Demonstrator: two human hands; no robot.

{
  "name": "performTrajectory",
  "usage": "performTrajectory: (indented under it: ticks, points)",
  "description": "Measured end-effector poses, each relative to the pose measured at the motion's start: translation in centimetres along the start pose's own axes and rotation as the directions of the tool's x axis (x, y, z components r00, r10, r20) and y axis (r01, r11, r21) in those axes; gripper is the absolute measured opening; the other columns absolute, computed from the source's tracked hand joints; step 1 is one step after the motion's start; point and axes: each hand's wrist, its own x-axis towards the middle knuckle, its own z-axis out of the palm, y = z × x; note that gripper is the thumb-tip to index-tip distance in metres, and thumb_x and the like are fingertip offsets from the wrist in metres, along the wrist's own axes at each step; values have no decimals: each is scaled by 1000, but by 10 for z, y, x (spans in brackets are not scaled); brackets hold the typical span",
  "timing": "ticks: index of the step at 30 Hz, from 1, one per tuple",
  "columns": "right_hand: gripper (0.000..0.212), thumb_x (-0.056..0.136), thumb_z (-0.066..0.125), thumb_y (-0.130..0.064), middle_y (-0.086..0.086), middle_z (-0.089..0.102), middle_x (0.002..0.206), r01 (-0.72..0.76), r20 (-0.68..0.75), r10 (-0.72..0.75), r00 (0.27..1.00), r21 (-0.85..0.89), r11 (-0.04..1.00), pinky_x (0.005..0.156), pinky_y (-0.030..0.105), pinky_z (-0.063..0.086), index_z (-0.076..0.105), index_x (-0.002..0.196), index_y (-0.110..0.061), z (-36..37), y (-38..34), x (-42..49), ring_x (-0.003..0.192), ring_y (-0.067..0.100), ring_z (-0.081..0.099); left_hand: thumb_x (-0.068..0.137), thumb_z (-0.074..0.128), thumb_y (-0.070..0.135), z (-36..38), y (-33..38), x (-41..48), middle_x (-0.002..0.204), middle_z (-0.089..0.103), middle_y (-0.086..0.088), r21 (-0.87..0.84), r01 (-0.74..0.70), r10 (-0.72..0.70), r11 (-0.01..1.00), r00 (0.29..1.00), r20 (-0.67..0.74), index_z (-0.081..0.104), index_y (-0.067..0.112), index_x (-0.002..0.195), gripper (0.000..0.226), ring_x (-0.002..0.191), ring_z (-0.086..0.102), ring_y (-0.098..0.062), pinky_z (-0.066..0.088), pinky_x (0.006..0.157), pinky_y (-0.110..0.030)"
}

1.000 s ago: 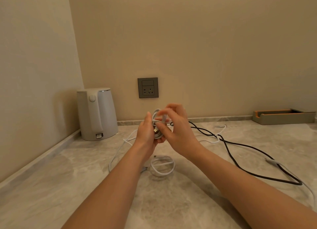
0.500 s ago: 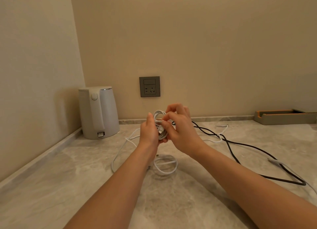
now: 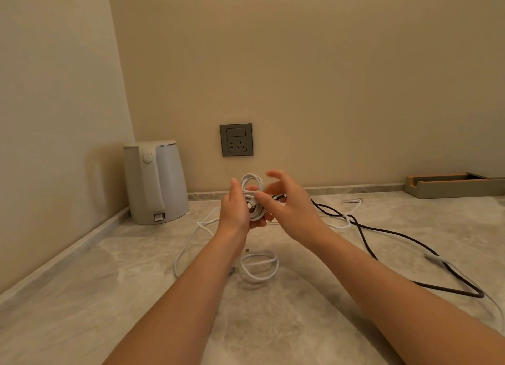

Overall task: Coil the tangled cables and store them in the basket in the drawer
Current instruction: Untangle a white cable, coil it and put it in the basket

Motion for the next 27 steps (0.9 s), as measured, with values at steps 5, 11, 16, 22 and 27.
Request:
performTrajectory:
  ticks: [5,11,16,22,27]
  points:
    - [34,91,60,-19,1,68,94,-13,58,11,998,49,999,75,22,48,55,124,-14,-5,3,1,81,7,62,102,12,48,0,4,-5,59,66,-7,269,-7,9,963,1000,-9,63,9,96,64,41,61,-14,45,41,-20]
    - [40,89,63,-23,-2,62,93,-74,0,74,997,46,996,74,20,50,52,127,-17,-12,1,5,84,13,63,99,41,39,-1,10,-7,92,64,-8,397,-67,83,915,996,-22,59,9,105,35,73,61,-17,48,55,-26]
    - [45,87,66,-23,3,64,98,-130,77,125,989,67,989,83,36,53,52,129,-15,-20,-9,4,89,22,65,95,54,35,-8,16,-21,93,65,-7,315,-16,31,949,999,-42,62,8,103,29,80,62,-16,52,64,-28]
    - [30,87,67,-22,4,67,101,-199,171,178,969,112,974,74,31,50,60,116,-19,-44,-30,-20,85,21,63,92,60,27,-14,31,-51,79,68,-1,308,3,-20,951,998,53,65,13,92,15,70,64,-12,47,58,-24]
    - [27,89,63,-21,0,67,95,-216,275,181,944,102,971,63,19,50,61,116,-21,-77,-54,-58,75,8,62,89,64,23,-11,42,-94,78,69,-4,347,-6,-55,938,985,164,67,8,91,16,64,65,-8,49,54,-18]
